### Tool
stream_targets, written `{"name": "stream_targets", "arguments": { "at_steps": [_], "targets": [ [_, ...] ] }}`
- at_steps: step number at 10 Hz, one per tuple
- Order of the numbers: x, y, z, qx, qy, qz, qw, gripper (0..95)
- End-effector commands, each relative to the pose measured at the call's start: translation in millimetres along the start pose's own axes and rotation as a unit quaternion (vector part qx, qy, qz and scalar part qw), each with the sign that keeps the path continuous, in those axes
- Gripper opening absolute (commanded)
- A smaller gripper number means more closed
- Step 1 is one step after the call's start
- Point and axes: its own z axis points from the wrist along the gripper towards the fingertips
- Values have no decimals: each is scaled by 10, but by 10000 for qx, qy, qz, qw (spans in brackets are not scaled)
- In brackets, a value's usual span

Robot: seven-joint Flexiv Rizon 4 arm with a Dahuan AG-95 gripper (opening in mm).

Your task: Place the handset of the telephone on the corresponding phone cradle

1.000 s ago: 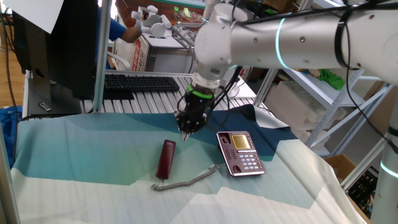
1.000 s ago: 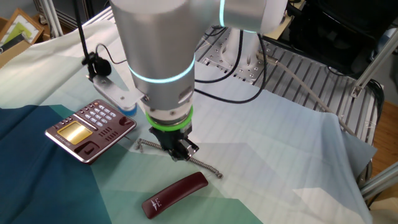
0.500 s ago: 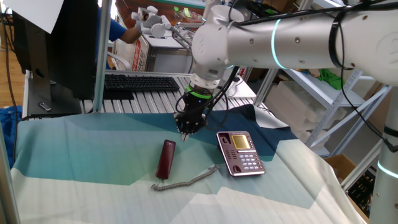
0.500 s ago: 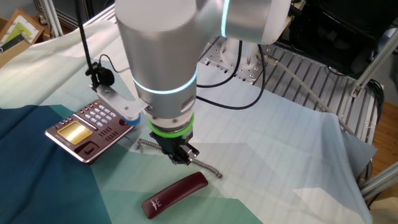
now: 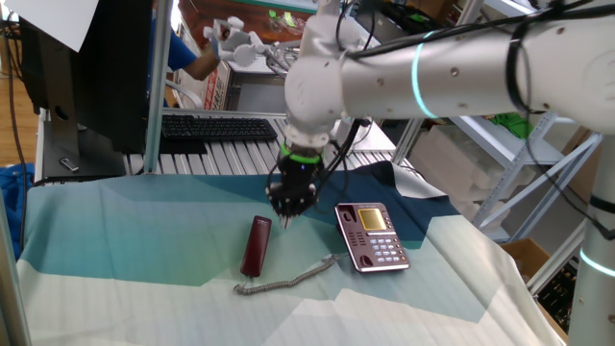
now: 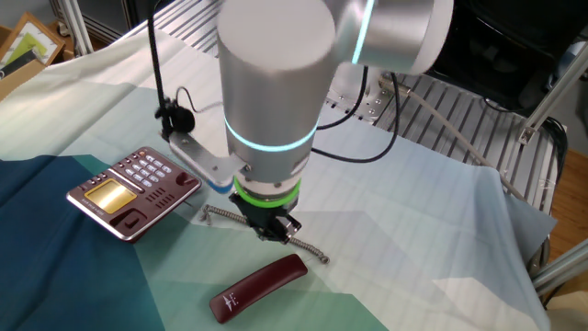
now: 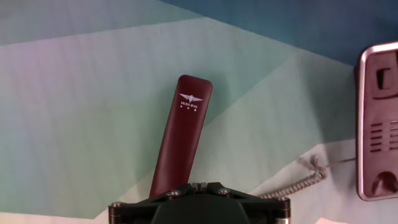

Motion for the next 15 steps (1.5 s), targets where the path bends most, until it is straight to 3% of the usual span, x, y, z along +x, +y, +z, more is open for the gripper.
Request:
{"name": "stream_targets", "arguments": {
  "at_steps": [1, 5, 7, 9, 11, 15],
  "targets": [
    [50, -75, 142, -525, 6, 144, 9985, 0],
    [47, -89, 159, -436, -9, -83, 9990, 0],
    [47, -89, 159, -332, -7, -125, 9994, 0],
    [48, -89, 159, -113, -20, -214, 9997, 0],
    [50, -88, 161, -44, 1, -201, 9998, 0],
    [51, -88, 162, -58, 3, -81, 10000, 0]
  ]
}}
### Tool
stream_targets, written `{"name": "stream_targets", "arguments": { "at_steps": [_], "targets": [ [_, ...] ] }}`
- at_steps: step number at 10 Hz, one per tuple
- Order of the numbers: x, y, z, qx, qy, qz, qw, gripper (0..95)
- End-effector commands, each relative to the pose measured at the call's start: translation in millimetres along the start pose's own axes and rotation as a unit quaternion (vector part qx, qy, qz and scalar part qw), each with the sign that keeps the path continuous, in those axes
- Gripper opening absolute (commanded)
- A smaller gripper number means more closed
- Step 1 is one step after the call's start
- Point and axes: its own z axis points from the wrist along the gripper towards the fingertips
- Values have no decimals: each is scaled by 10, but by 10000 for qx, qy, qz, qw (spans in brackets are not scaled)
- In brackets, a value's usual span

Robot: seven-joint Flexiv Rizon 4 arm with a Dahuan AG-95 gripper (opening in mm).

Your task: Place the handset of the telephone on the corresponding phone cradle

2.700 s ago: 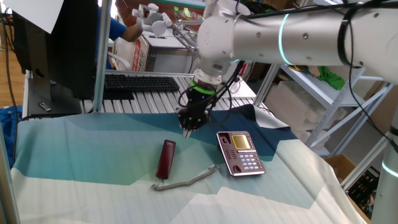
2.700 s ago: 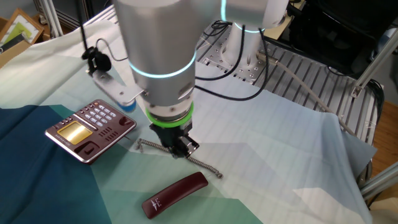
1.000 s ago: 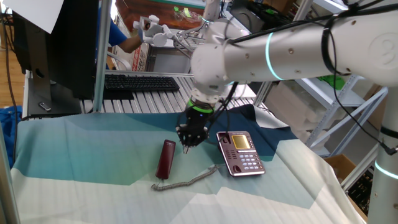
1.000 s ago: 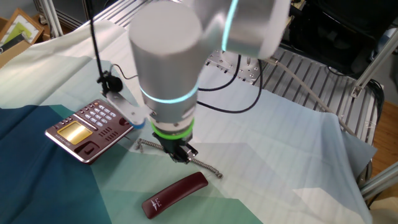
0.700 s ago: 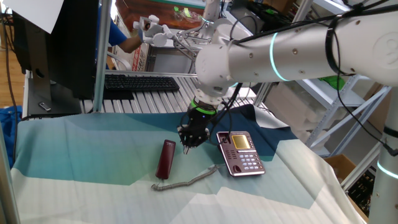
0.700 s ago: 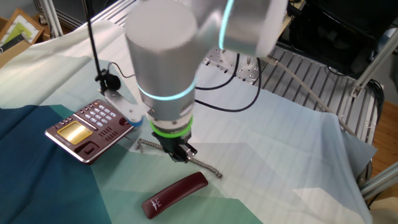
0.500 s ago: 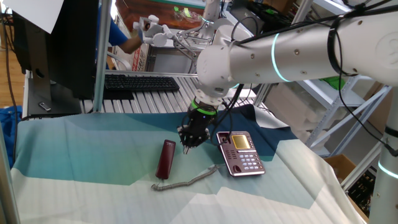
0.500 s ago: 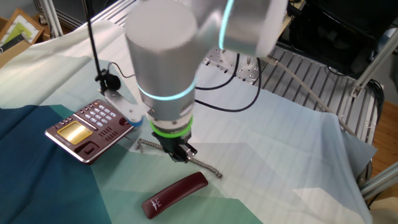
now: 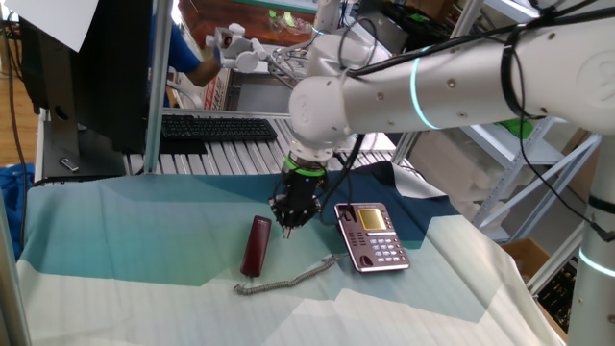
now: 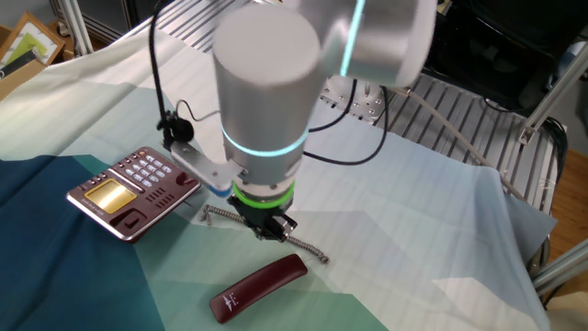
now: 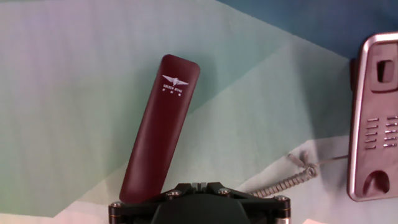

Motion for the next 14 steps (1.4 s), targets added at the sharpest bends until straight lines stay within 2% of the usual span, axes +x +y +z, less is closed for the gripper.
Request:
{"name": "stream_targets", "arguments": {
  "at_steps": [1, 3, 4, 5, 6, 9, 10, 11, 12, 13, 14],
  "targets": [
    [18, -4, -6, -107, -48, 277, 9995, 0],
    [18, -4, -6, 77, 48, 466, 9989, 0],
    [18, -4, -6, 91, 124, 601, 9981, 0],
    [18, -4, -6, 114, 118, 665, 9977, 0],
    [18, -4, -6, 94, 179, 740, 9971, 0],
    [18, -4, -6, 18, 129, 778, 9969, 0],
    [18, -4, -6, -112, 88, 779, 9969, 0],
    [18, -4, -6, -150, -8, 730, 9972, 0],
    [18, -4, -6, -24, 0, 826, 9966, 0],
    [18, -4, -6, -105, -34, 761, 9970, 0],
    [18, -4, -6, -243, -42, 725, 9971, 0]
  ]
}}
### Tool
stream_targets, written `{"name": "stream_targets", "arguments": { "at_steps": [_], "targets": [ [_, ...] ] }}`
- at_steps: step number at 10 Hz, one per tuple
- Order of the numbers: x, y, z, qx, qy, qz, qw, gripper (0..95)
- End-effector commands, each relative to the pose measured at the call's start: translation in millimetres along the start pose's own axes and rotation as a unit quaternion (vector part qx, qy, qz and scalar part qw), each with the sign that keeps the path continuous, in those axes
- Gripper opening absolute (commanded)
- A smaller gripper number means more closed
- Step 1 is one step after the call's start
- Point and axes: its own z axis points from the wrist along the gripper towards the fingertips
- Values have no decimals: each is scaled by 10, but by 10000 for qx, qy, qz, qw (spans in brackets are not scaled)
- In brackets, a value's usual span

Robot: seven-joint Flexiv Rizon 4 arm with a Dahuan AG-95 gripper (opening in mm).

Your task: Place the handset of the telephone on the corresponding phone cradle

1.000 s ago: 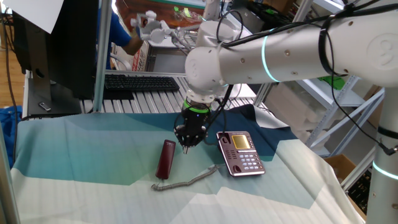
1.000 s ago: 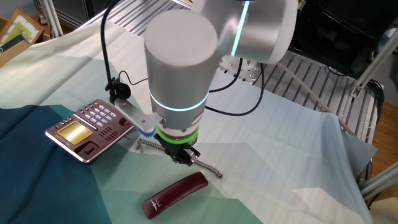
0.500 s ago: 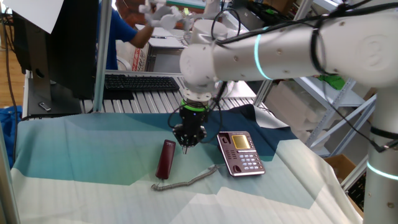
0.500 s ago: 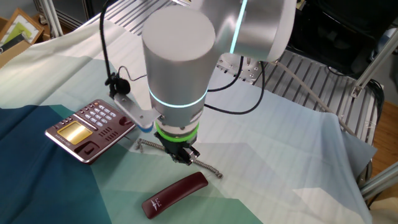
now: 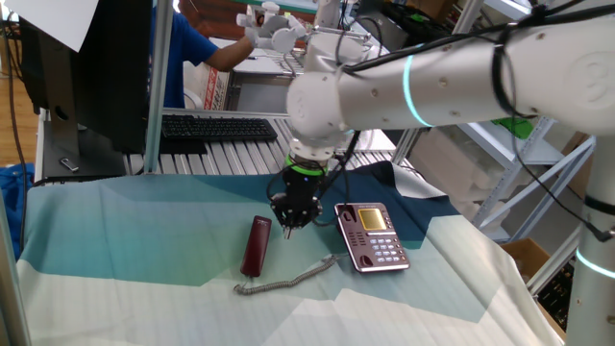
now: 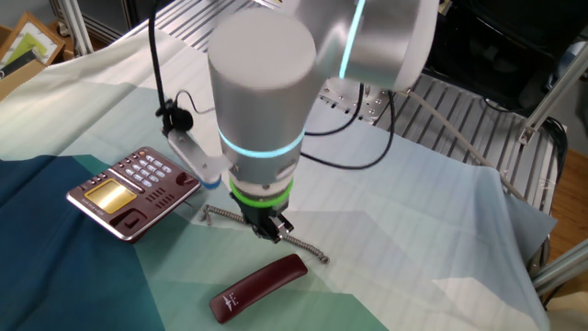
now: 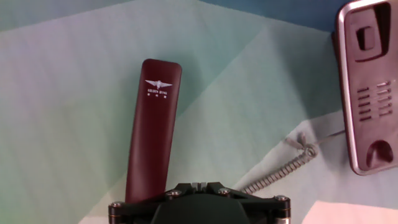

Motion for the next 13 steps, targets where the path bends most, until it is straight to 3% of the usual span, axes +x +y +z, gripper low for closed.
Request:
{"name": "stream_targets", "arguments": {
  "at_steps": [1, 4, 7, 13],
  "targets": [
    [-9, 3, 3, -136, 65, -37, 9999, 0],
    [-38, 12, 15, -107, 47, -62, 9999, 0],
    [-161, 68, 74, -228, 89, -143, 9996, 0],
    [-445, 467, 200, -100, 75, -165, 9998, 0]
  ]
}}
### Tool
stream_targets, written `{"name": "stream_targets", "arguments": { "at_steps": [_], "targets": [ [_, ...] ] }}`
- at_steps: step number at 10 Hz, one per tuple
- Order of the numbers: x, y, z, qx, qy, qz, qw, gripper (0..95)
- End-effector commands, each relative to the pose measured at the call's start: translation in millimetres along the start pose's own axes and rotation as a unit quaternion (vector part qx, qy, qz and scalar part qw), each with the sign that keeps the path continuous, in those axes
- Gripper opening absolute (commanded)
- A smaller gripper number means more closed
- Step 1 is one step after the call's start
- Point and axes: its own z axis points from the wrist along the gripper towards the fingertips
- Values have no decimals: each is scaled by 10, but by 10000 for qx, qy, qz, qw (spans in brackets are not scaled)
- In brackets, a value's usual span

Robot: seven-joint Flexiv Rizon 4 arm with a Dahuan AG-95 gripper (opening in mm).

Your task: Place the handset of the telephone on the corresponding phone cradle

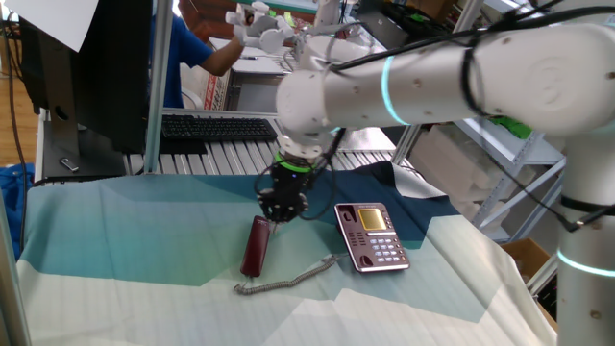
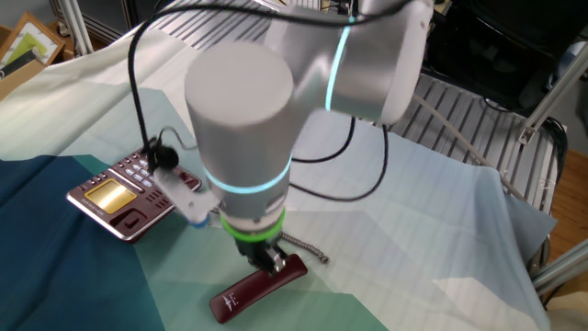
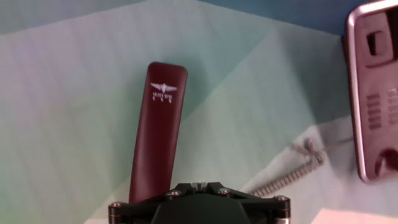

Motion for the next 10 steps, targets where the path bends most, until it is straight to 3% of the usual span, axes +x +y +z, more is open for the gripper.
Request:
{"name": "stream_targets", "arguments": {
  "at_steps": [1, 6, 10],
  "targets": [
    [-52, 60, 37, 34, 24, -25, 10000, 0],
    [-122, 148, 119, 164, -11, -10, 9999, 0],
    [-155, 174, 163, 151, -3, 46, 9999, 0]
  ]
}}
